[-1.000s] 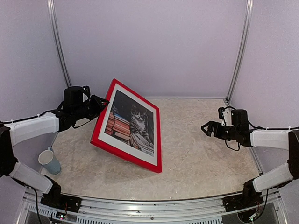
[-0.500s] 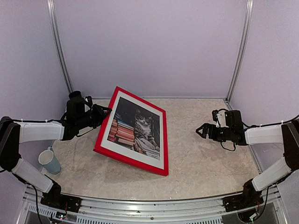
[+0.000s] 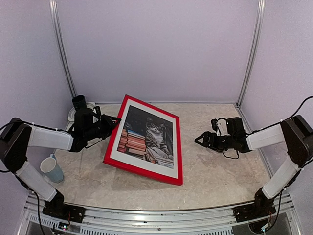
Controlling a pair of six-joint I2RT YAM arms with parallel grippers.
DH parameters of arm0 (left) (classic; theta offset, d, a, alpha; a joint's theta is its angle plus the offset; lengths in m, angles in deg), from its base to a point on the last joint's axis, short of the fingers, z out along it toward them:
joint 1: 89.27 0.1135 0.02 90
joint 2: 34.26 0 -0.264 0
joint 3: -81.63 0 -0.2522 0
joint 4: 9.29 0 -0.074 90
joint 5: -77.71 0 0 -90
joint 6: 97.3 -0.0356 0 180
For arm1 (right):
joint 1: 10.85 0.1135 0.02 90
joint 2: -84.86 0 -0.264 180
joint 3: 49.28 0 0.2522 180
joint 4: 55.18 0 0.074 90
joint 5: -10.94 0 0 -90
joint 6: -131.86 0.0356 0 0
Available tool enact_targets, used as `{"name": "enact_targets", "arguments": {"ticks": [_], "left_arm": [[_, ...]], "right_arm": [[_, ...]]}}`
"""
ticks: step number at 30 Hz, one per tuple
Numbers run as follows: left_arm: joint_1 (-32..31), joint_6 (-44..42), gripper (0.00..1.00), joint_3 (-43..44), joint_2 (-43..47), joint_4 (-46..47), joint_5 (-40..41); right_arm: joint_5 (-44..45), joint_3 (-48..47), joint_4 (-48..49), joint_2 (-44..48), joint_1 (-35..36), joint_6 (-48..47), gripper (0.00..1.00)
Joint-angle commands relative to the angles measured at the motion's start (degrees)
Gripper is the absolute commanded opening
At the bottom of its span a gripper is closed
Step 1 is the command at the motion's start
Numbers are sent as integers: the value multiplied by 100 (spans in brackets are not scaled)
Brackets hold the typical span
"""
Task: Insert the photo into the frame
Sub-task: Place the photo frame at the center of the board.
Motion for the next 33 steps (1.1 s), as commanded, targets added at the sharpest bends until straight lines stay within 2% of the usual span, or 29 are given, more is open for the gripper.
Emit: {"name": "enact_targets", "arguments": {"ticks": [1,17,33], "left_arm": [[-210,-423,0,-48,-275,191,-96],[-717,-124,2,-9,-1119,741,-31],[-888,22,11,4,-1420,942,-147]], "right_arm": [[-360,-119,376,-275,119,257,99],[-526,-176,399,-591,204,324,99],[-1319,-696,711,-1536,466,551,99]]}}
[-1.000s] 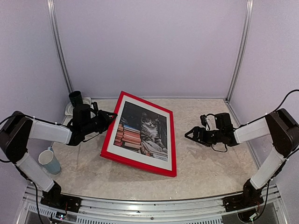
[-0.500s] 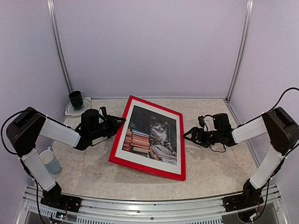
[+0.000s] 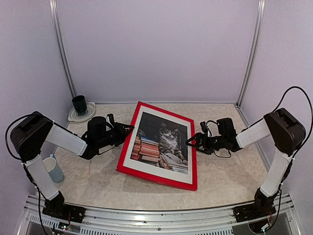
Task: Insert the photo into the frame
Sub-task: Place the photo frame at the center of the board.
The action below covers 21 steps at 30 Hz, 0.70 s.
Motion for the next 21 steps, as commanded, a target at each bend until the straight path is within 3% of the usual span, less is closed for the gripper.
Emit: {"name": "enact_targets", "arguments": {"ticks": [1,12,21], "left_arm": [[-123,-478,12,12,-175,-413,-190],[-220,-498,34,68,-283,-456,-299],[-220,-570,40,68,-365,-515,-364]], "right_arm": [[-268,-166,145,-340,165,126,99],[-239,-321,83,-447,184,111,99],[-139,-511,-218,-480,177,-69,99]]}}
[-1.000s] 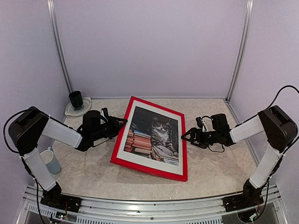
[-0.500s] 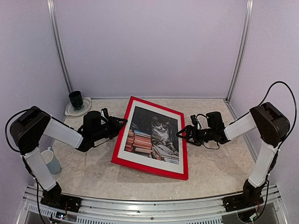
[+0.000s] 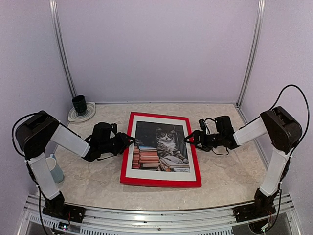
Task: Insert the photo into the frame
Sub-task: Place the photo frame at the center of the board.
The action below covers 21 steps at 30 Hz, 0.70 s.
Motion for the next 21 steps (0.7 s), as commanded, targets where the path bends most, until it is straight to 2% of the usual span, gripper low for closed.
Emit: {"name": "enact_targets", "arguments": {"ticks": [1,12,21], "left_arm": [[-144,-109,41,86,-18,346,-351],[-144,-325,60,305,-176,3,-264],[27,-692,65,894,-533,-422,-256]], "right_arm": [[-202,-159,-330,-173,180,-151,99],[41,-383,-775,-155,145,-396,99],[75,-725,-934,-385,123,-471,99]]}}
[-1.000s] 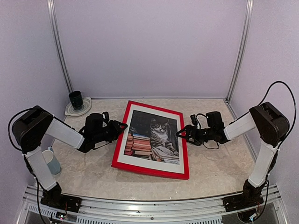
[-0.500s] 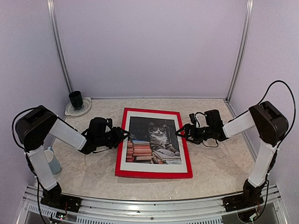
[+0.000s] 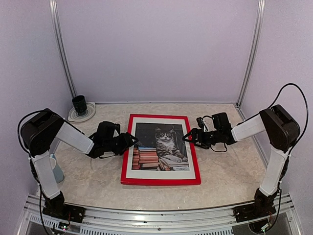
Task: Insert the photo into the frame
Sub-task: Place the photo frame at the center of the board.
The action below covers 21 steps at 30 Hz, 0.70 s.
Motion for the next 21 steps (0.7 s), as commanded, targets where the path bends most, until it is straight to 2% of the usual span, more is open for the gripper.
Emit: {"name": "enact_targets", "arguments": {"ticks": [1,6,12,19,21], "left_arm": [[14,-307,66,560,-210,52,-206],[-16,-379,71,724,-355,-109,-161],[28,-466,82,646,-345,-196,-2],[76,-503,89,499,-257,-244,33],[100,-544,96,478,-238,-317,101]], "right_arm": [[-58,-274,-255,-275,80,-100,99],[20,-499,-416,-333,38,-155,99],[120,-723,-623,-410,-40,-246,99],[267,-938,-931,-387,-152,-408,99],[316,-976,-1025,-337,-184,-460,99]]}}
